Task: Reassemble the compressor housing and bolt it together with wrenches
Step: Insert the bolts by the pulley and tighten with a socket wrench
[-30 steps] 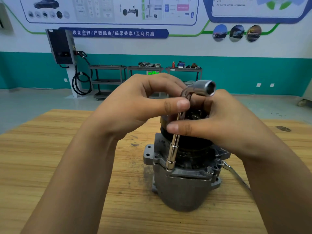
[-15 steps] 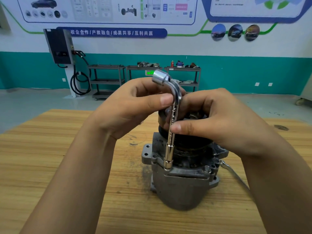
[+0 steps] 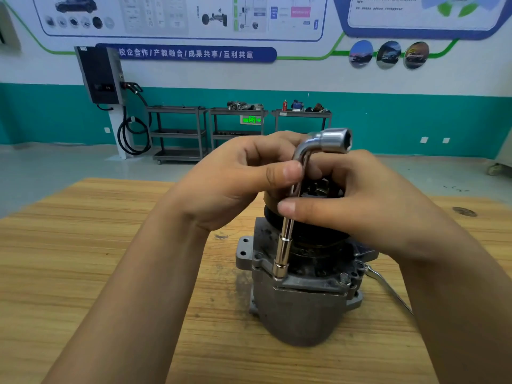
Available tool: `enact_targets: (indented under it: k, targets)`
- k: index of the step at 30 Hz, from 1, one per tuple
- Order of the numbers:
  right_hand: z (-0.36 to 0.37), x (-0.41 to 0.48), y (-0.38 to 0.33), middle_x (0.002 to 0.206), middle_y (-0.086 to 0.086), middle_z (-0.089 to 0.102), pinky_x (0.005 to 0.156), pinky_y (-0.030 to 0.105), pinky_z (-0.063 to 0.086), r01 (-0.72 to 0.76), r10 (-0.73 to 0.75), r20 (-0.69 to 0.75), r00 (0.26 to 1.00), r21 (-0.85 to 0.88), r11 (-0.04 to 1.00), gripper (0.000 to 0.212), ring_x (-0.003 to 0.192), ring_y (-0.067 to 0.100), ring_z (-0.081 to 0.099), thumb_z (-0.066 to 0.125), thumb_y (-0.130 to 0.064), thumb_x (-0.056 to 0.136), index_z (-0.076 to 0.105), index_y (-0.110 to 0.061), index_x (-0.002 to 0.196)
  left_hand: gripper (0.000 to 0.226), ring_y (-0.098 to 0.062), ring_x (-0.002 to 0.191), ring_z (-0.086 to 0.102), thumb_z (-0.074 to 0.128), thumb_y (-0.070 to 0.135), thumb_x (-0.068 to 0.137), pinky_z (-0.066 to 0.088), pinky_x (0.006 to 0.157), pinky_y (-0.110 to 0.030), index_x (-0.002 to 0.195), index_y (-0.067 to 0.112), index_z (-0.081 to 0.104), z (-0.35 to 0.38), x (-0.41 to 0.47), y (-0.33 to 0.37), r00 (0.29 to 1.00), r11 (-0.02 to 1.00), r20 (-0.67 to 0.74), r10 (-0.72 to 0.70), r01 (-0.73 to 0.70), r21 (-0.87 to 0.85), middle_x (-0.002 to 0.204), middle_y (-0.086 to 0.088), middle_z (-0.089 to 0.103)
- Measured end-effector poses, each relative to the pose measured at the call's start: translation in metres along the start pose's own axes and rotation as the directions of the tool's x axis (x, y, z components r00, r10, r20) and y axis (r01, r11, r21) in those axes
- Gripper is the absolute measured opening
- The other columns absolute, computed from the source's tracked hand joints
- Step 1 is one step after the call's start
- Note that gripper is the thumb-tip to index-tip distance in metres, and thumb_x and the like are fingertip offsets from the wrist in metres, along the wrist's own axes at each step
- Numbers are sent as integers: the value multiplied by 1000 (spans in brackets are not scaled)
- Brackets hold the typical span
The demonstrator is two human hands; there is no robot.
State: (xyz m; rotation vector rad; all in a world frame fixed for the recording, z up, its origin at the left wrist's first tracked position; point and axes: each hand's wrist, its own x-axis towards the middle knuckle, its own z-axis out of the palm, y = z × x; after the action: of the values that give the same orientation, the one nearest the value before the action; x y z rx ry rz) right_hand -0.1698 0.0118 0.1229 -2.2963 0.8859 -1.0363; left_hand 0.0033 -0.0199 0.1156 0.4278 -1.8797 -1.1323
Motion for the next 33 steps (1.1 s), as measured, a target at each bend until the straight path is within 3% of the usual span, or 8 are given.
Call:
enact_targets:
  k: [3,8,11,16,21,24,30,33]
  targets:
    - [-7,-1,3,86,0,71,78,26,53,-20,14,73,997,88,996,16,84,11,67,69,-26,73,74,-22,88,22,-9,100,58,61,33,74,46,79,-18,83,19,76,-3,-3,0,999,999,45,-1,3,-55,105,8,64]
    - [-9,-2,5,89,3,72,80,24,53,-8,-2,67,998,142,990,18,90,15,68,70,-20,74,77,-21,91,23,-8,101,59,55,28,84,44,79,-15,92,14,72,-5,-6,1,992,993,120,35,-20,-117,110,3,63]
    - [-7,0,5,89,2,71,83,31,53,-18,15,41,999,74,997,19,88,14,68,72,-26,71,75,-18,88,21,-20,113,54,60,28,85,42,91,-26,96,11,68,-7,-5,0,993,994,117,34,-22,-104,116,-8,58]
    - [-2,1,2,83,-4,69,76,30,51,-22,22,-8,1000,4,1000,18,78,8,66,72,-32,68,72,-17,77,40,-30,109,54,77,43,67,41,96,-44,98,19,70,-7,-4,2,996,998,90,6,-1,-61,114,-18,54]
    - [2,0,1,81,-4,67,72,31,52,-21,20,-38,999,-36,999,23,74,6,64,71,-36,68,69,-15,77,87,-29,98,56,75,37,62,40,91,-48,117,-23,43,-2,-3,6,1000,1000,7,-24,24,17,99,-4,66]
    - [1,1,1,84,-5,68,77,34,53,-16,16,-19,1000,-18,1000,17,79,7,65,70,-33,69,71,-21,81,69,-28,94,51,66,32,66,37,83,-45,105,-22,47,-2,-3,4,1000,1000,-6,-19,19,-16,97,-2,64]
    - [-6,0,3,90,-13,71,78,19,50,-6,5,51,999,29,1000,17,86,2,66,70,-29,71,75,-26,88,22,-25,92,55,64,35,75,43,77,-31,87,21,75,-4,-5,3,999,998,48,-1,4,-67,102,2,67]
    - [-5,0,3,87,-12,72,83,24,49,-9,7,51,999,33,999,16,86,2,66,70,-28,71,74,-25,86,25,-49,100,46,61,29,77,33,87,-47,92,17,75,-6,-4,0,1000,996,30,3,0,-91,109,-19,58]
